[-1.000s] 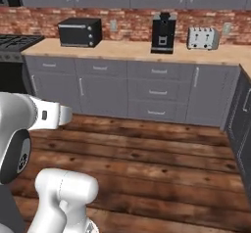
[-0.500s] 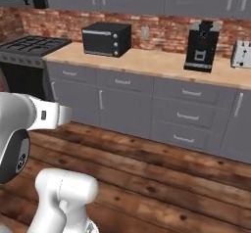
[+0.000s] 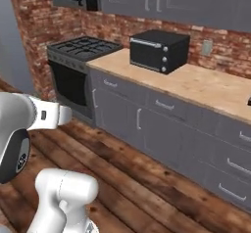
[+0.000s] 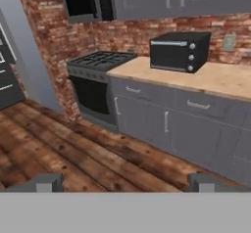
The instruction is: Retrieve the kiwi and pear from the fridge and place them into the bowl on the dining table.
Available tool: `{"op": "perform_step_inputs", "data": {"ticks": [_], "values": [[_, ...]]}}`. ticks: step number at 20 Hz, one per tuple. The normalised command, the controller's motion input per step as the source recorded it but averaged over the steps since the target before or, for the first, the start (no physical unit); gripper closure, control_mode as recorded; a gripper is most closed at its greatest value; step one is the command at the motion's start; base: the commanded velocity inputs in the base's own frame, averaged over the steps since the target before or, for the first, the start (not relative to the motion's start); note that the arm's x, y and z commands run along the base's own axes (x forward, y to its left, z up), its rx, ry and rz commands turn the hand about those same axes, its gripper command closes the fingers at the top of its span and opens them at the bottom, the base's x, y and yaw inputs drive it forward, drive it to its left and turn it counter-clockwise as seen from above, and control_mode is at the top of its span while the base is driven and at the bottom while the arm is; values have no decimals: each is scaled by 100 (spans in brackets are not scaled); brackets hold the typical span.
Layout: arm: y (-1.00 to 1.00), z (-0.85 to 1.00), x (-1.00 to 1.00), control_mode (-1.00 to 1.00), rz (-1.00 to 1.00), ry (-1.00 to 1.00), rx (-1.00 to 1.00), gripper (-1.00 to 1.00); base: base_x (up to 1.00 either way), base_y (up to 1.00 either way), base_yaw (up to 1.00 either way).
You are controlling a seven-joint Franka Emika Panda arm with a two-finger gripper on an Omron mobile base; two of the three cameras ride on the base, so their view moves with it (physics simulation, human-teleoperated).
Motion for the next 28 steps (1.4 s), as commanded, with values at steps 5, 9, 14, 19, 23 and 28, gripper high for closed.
{"op": "perform_step_inputs", "data": {"ticks": [5, 9, 14, 19, 23, 28], "values": [[0, 0, 0, 100, 0, 0, 0, -100, 100, 12, 55], [0, 0, 0, 100, 0, 0, 0, -100, 99, 33, 43], [0, 0, 0, 100, 0, 0, 0, -100, 97, 33, 34], [0, 0, 0, 100, 0, 0, 0, -100, 100, 29, 34], [0, 0, 0, 100, 0, 0, 0, -100, 97, 23, 31], [0, 0, 0, 100, 0, 0, 0, -100, 89, 22, 28]]}}
